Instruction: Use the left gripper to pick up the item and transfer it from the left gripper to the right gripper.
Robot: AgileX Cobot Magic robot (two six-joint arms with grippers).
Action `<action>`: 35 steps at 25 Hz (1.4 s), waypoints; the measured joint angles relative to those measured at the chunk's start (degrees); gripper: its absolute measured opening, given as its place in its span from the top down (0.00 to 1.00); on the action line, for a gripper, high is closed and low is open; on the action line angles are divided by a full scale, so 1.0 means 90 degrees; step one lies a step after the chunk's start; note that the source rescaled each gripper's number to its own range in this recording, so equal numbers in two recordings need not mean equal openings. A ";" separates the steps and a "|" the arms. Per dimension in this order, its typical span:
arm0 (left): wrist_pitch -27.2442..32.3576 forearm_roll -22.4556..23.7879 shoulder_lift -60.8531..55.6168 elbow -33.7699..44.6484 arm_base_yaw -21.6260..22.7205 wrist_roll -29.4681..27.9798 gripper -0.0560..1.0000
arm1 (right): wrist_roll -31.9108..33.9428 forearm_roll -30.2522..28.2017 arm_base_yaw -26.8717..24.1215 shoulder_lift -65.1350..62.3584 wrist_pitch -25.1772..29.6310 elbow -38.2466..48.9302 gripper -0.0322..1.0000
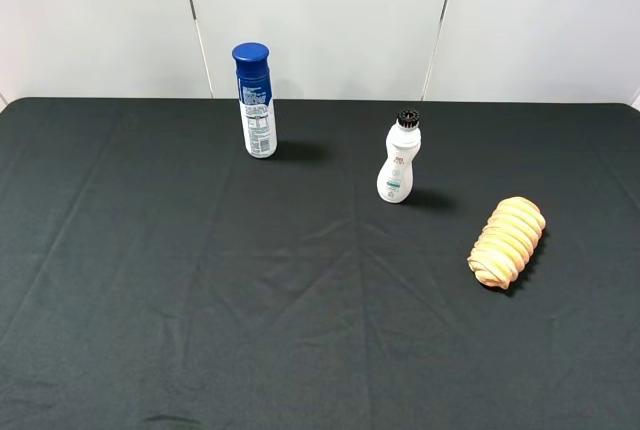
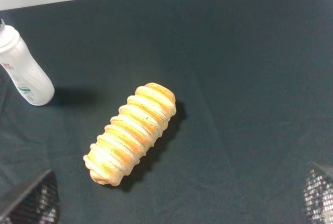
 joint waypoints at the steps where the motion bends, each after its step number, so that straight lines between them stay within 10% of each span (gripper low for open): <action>1: 0.0000 0.0000 0.0000 0.0000 0.0000 0.0000 0.01 | 0.0000 0.0000 0.0000 0.0000 0.0000 0.0000 0.00; 15: 0.0000 0.0000 0.0000 0.0000 0.0000 0.0007 0.01 | 0.0004 0.0000 0.0872 0.0000 0.0000 0.0000 0.00; 35: -0.0012 0.0005 0.0000 0.0000 0.0000 0.0013 0.01 | 0.0019 0.0000 0.0520 0.0000 0.0000 0.0000 0.00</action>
